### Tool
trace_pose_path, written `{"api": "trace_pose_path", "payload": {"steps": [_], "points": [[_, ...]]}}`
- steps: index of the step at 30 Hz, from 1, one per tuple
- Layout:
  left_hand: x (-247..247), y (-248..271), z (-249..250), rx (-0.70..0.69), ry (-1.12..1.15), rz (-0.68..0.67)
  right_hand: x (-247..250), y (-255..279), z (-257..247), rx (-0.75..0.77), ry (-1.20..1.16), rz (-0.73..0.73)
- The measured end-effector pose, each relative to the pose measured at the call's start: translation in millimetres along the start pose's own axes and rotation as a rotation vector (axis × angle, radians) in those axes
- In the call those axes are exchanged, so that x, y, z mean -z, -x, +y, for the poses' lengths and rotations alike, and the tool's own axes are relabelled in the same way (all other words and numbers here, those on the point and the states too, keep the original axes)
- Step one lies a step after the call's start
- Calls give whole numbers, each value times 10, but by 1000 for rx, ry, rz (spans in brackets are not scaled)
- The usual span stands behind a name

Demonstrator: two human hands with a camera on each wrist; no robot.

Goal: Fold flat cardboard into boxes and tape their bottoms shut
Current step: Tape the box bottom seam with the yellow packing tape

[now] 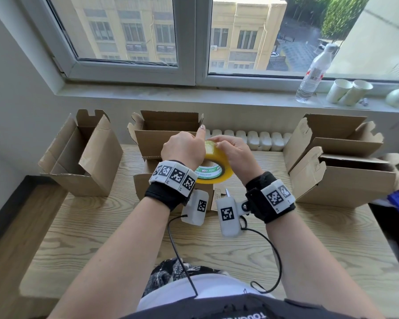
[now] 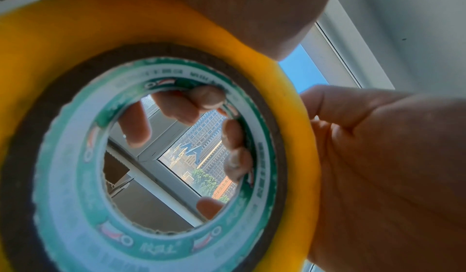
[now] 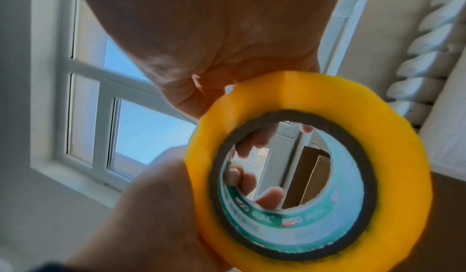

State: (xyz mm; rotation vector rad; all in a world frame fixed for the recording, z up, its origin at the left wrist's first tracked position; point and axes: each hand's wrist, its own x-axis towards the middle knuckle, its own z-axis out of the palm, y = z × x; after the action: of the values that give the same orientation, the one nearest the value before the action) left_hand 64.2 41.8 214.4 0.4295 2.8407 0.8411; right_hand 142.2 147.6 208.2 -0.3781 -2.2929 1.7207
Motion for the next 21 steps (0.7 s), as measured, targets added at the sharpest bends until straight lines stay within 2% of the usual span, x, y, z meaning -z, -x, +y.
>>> {"api": "trace_pose_path", "payload": {"steps": [3, 8, 21], "points": [[5, -37, -32, 24, 50, -36, 77, 21, -65, -80, -170, -49], [15, -48, -43, 20, 88, -74, 106, 29, -81, -143, -273, -25], [3, 19, -36, 34, 147, -77, 87, 45, -120, -119, -206, -8]]}}
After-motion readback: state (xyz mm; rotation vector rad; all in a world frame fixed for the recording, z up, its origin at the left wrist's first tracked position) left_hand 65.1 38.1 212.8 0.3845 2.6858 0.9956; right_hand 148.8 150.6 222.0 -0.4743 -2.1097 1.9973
